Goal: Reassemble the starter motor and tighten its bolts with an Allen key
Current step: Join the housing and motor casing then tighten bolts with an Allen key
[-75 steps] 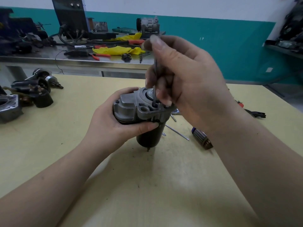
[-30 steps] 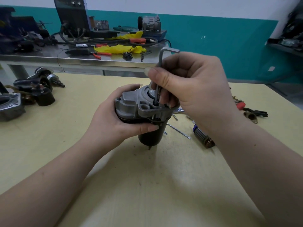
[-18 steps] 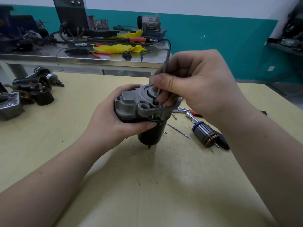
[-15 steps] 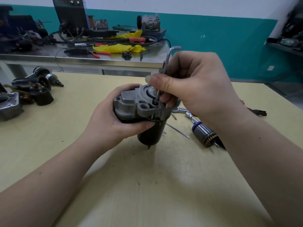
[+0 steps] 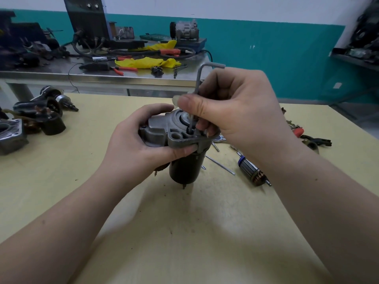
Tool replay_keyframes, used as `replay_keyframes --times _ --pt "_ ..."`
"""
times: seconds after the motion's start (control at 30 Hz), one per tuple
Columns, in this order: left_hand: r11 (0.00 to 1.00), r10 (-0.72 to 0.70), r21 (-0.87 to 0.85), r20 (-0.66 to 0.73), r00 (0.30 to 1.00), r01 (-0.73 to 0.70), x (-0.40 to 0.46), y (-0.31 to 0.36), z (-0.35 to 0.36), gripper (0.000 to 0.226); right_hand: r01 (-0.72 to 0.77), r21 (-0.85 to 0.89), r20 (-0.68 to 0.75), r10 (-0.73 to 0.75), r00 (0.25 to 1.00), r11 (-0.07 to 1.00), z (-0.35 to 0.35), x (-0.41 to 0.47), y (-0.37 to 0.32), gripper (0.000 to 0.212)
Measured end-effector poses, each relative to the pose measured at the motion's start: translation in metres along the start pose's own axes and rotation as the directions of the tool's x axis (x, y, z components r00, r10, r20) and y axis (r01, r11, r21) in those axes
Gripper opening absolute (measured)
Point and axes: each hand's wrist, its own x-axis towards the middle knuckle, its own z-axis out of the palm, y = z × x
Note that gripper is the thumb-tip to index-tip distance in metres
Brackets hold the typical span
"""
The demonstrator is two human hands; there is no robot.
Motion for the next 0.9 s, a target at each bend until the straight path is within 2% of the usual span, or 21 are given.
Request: replay_keyframes --times 0.1,0.3,0.43,0.57,0.63,0.7,0.77,0.83,0.9 --pt "1.000 0.028 0.005 0.052 0.998 -0.029 0.002 0.004 -0.002 0.083 -0.003 0.018 -0.035 0.004 0.999 1.000 -0.001 0.001 0.001 0.025" --pt "0.997 -0.038 -0.066 0.177 0.984 0.050 0.008 0.003 -0.006 0.082 0.004 -0.002 -0.049 -0.005 0.999 1.000 0.000 0.001 0.002 0.024" --pt "0.996 -0.043 -0.073 0.187 0.981 0.057 0.010 0.000 -0.009 0.085 -0.025 0.040 -0.044 0.027 0.999 0.999 0.000 0.000 0.003 0.021" --pt "0.998 0.007 -0.066 0.177 0.984 0.005 0.010 -0.001 -0.009 0.078 -0.031 0.051 -0.036 0.033 0.999 0.998 0.001 -0.002 0.004 0.018" --pt "0.997 0.037 -0.069 0.177 0.984 -0.026 0.010 -0.004 -0.009 0.076 -0.007 0.110 -0.035 0.011 0.999 0.994 -0.003 -0.001 0.003 0.013" --pt "0.995 0.061 -0.085 0.178 0.982 -0.047 0.011 -0.008 -0.012 0.073 0.040 0.204 -0.104 -0.019 0.994 0.978 -0.012 0.004 0.002 0.007" --pt "0.992 0.079 -0.109 0.208 0.975 -0.057 0.016 -0.014 -0.021 0.072 0.047 0.192 -0.213 -0.005 0.977 0.980 -0.026 0.011 0.006 0.016" --pt "0.990 0.087 -0.129 0.261 0.961 -0.055 0.024 -0.020 -0.034 0.071 -0.055 0.085 -0.257 0.075 0.963 0.995 -0.037 0.020 0.018 0.024" --pt "0.987 0.071 -0.156 0.305 0.950 -0.024 0.033 -0.027 -0.049 0.073 -0.237 -0.073 -0.222 0.216 0.951 0.969 -0.041 0.027 0.033 0.030"
